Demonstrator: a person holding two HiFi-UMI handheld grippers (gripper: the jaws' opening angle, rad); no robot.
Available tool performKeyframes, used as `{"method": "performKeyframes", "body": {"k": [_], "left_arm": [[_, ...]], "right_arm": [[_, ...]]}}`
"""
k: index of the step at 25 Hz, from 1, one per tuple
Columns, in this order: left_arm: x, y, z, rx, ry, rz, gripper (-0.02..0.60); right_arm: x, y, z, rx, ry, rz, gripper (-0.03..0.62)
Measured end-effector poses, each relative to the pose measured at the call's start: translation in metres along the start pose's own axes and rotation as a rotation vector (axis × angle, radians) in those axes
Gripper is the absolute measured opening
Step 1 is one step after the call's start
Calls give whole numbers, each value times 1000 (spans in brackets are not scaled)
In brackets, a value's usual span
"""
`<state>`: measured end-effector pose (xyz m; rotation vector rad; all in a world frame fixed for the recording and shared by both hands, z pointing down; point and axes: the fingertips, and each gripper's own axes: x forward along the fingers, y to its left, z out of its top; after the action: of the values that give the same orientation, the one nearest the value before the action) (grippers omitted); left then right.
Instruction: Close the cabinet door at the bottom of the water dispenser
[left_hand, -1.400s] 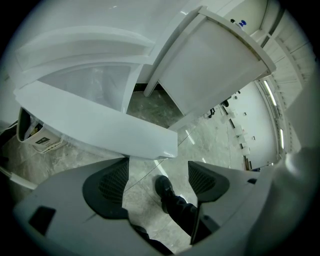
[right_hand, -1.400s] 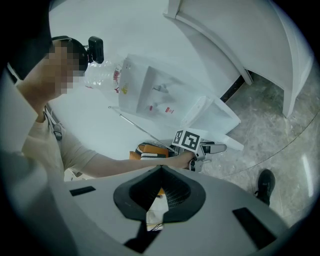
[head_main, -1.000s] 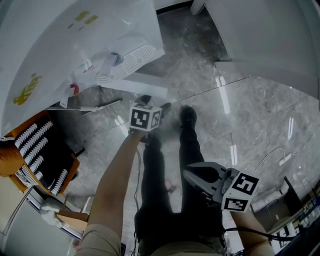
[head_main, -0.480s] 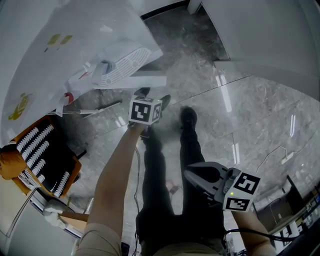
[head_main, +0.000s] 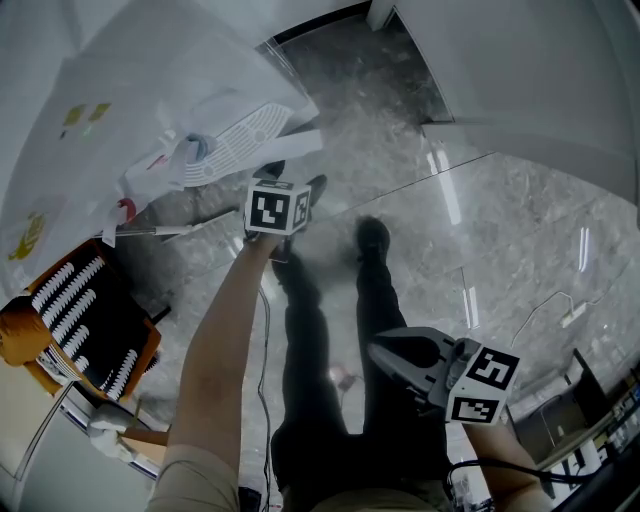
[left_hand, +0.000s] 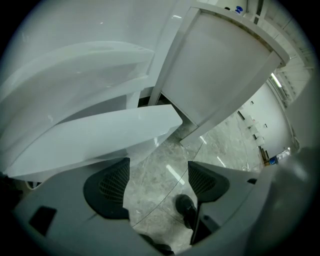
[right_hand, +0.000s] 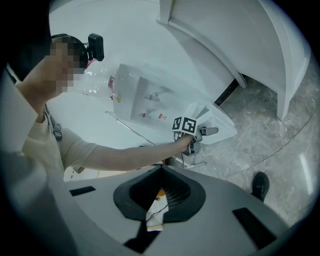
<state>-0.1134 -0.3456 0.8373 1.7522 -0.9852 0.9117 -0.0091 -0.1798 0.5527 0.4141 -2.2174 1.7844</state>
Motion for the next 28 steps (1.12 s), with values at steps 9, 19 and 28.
{"method": "performKeyframes", "body": {"k": [9, 19, 28], "left_arm": [[5, 8, 16, 7, -26, 32, 341], [7, 23, 28, 20, -42, 77, 341], [8, 33, 37, 45, -52, 108, 341]], "right_arm": [[-4, -5, 0, 10, -2, -4, 12], [-7, -10, 1, 12, -8, -15, 12], [-9, -12, -1, 19, -6, -17, 12]]}}
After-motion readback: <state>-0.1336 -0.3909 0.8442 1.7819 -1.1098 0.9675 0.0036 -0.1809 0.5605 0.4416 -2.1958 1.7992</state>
